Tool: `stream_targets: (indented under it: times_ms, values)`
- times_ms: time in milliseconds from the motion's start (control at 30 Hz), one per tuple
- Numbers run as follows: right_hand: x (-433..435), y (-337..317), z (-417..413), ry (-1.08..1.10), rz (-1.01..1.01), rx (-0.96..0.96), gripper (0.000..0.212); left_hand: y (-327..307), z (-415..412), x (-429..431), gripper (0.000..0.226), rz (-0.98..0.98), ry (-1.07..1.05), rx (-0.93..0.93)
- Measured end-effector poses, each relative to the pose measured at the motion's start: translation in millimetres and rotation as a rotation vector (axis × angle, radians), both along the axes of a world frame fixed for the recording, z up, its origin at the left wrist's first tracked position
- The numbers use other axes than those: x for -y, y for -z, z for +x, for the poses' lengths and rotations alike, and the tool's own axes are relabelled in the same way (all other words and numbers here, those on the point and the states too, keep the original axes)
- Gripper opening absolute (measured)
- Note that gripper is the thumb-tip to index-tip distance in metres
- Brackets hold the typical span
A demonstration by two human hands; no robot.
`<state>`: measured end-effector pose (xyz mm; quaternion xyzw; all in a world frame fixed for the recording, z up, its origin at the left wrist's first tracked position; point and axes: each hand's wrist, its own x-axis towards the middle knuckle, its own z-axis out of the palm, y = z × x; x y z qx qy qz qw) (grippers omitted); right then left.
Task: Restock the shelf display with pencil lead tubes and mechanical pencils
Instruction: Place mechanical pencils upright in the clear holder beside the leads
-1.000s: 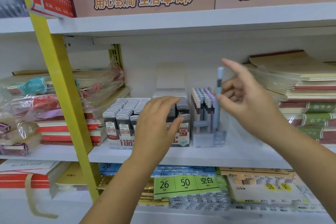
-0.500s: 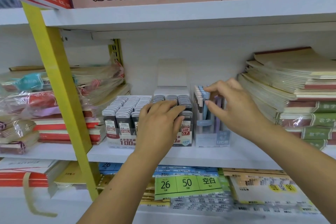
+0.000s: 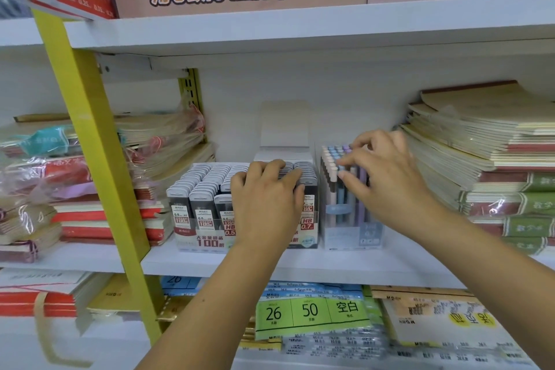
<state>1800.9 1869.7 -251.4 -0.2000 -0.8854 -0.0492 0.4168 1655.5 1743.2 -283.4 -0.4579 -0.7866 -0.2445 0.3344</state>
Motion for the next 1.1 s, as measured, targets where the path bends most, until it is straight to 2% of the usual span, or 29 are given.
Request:
stream_targets:
  times_ms: [167,267,333,400,467,533,667,867,967,1100]
  values:
    - [0.0,9.6,1.7,0.036,-0.104,0.072,0.04,-1.9,-2.3,5.4,0.053,-0.107,0.029,-0.011]
    - [8.1,11.4,3.7,-0.023,-0.153,0.0,0.046,-10.4,-9.1,24.1,0.065,-0.091,0.103,-0.001]
    - [21.5,9.4,3.7,-0.101,-0.094,-0.078,0.042,-17.6,-18.7,46.4,0.068,-0.062,0.122,-0.001]
    - [39.6,7.7,-3.1,-0.191,0.018,-0.08,0.039,-20.3,-35.9,70.6,0.067,-0.044,0.107,0.003]
    - [54.7,9.4,-16.8,-0.252,0.067,0.025,0.04,-18.7,-54.9,91.1,0.065,-0.099,0.088,0.044]
    - [62.4,14.1,-33.6,-0.25,0.036,0.164,0.046,-13.6,-69.6,102.1,0.061,-0.17,0.095,0.101]
    - [53.6,27.5,-57.1,-0.146,0.026,0.307,0.054,-4.3,-81.1,103.9,0.053,-0.206,0.125,0.124]
    - [51.7,8.2,-51.3,-0.173,-0.042,0.321,0.058,-2.6,-84.7,104.2,0.049,-0.132,0.157,0.117]
    - [39.4,-20.5,-36.8,-0.078,0.126,0.326,0.042,-3.1,-84.7,105.6,0.046,-0.091,0.173,0.133]
    - [35.1,-26.1,-38.3,-0.019,0.06,0.472,0.023,-1.4,-84.4,104.9,0.039,-0.079,0.205,0.169]
